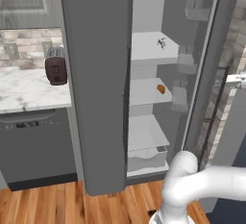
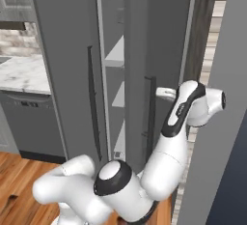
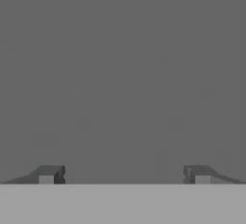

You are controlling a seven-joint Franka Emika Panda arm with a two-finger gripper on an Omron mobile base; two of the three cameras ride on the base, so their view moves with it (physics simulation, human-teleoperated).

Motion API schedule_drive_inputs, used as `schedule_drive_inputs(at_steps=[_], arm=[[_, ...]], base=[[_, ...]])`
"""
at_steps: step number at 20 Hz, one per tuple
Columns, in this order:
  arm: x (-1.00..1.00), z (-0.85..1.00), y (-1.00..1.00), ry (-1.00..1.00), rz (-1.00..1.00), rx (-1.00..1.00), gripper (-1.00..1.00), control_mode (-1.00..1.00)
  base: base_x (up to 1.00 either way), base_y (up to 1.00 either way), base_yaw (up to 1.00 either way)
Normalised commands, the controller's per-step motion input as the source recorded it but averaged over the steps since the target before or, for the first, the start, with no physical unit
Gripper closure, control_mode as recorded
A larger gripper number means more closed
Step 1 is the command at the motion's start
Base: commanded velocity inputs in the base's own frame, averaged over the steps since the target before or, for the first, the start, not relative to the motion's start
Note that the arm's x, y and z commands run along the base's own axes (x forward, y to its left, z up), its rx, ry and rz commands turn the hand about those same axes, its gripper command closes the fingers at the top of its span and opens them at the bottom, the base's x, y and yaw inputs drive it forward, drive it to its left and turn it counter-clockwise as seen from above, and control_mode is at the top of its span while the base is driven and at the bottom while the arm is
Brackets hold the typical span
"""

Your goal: Pick up the frozen fish from the freezer, place it on any shelf in the fridge, and close the fridge and freezer doors when done.

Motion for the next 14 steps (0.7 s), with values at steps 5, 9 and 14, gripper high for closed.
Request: schedule_drive_inputs(at_steps=[5, 9, 14], arm=[[0.88, 0.05, 0.97, 0.00, 0.00, 0.01, -1.00, -1.00], [0.87, 0.10, 0.84, -0.03, -0.05, 0.00, -1.00, -1.00], [0.82, 0.18, 0.64, -0.05, -0.10, 0.00, -1.00, -1.00]], base=[[0.00, 0.00, 0.00], [0.00, 0.00, 0.00], [0.00, 0.00, 0.00]])
